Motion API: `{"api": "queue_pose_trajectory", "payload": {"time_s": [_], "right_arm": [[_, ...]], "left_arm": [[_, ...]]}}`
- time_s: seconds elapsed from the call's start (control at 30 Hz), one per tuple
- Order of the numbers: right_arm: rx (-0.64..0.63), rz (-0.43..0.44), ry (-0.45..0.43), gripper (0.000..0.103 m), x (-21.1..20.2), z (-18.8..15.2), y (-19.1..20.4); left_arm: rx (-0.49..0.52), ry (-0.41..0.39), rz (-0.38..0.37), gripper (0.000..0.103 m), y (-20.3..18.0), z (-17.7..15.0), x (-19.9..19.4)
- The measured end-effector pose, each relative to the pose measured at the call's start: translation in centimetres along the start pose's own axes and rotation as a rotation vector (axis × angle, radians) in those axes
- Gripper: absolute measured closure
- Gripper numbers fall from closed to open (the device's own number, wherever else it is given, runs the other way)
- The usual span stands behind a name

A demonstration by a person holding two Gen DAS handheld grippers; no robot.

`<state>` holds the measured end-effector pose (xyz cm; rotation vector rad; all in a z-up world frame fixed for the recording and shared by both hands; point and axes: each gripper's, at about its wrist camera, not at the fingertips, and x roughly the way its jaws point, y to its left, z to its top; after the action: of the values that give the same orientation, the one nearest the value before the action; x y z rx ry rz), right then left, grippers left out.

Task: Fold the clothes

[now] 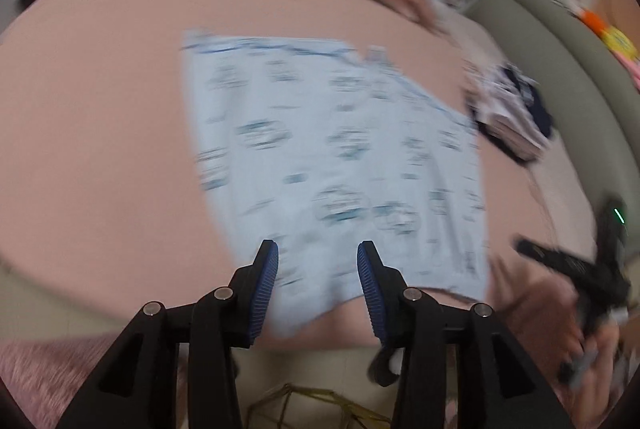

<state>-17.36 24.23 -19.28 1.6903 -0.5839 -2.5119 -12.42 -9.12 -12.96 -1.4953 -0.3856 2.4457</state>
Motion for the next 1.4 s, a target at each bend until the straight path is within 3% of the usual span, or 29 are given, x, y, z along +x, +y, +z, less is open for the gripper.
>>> {"api": "queue_pose_trajectory", "payload": {"time_s": [0.1,0.23,0.37,0.43,0.7,0.8,0.87,0.9,0.93,0.97,1.07,1.27,1.37,1.4], "right_arm": [[-0.046,-0.044,0.021,0.075,2.5,2.7,0.1],[-0.028,-0.03,0.05,0.075,4.7,5.1,-1.7],[0.041,-0.024,0.047,0.075,5.2,7.2,-5.2],[0.065,0.01,0.079,0.075,6.3,7.4,-6.4],[0.179,0.202,0.052,0.075,8.0,8.6,-8.5],[0.172,0.229,0.048,0.075,8.6,9.4,-8.3],[0.147,0.207,0.04,0.075,8.9,9.8,-7.7],[0.134,0.192,0.034,0.08,8.9,9.9,-7.4],[0.121,0.176,0.028,0.088,8.9,10.0,-7.2],[0.108,0.161,0.022,0.101,8.9,10.0,-6.9],[0.068,0.115,0.004,0.102,9.0,10.3,-6.0],[0.041,0.064,-0.012,0.103,8.7,10.5,-6.1],[0.046,0.054,-0.012,0.103,8.4,10.5,-6.8],[0.05,0.058,-0.012,0.103,8.3,10.5,-7.1]], "left_arm": [[0.04,0.04,-0.014,0.065,-1.5,0.4,2.2],[0.086,0.046,0.033,0.065,-1.6,1.4,3.0],[-0.094,-0.021,0.101,0.065,5.0,4.8,1.9],[-0.175,-0.017,0.14,0.065,8.6,6.5,2.6],[-0.364,-0.009,0.045,0.065,15.8,9.2,6.4],[-0.367,-0.011,-0.001,0.065,16.1,9.8,7.2],[-0.34,0.005,-0.02,0.066,15.8,10.1,7.6],[-0.325,0.011,-0.023,0.072,15.6,10.3,7.8],[-0.303,0.011,0.018,0.097,15.4,10.2,7.9],[-0.294,0.013,0.041,0.101,15.3,10.0,7.9],[-0.294,-0.013,0.043,0.101,15.1,9.7,6.9],[-0.254,-0.029,0.161,0.102,16.7,9.5,4.8],[-0.326,-0.015,0.094,0.101,18.6,8.6,4.8],[-0.372,-0.011,0.022,0.101,19.3,8.4,4.8]]}}
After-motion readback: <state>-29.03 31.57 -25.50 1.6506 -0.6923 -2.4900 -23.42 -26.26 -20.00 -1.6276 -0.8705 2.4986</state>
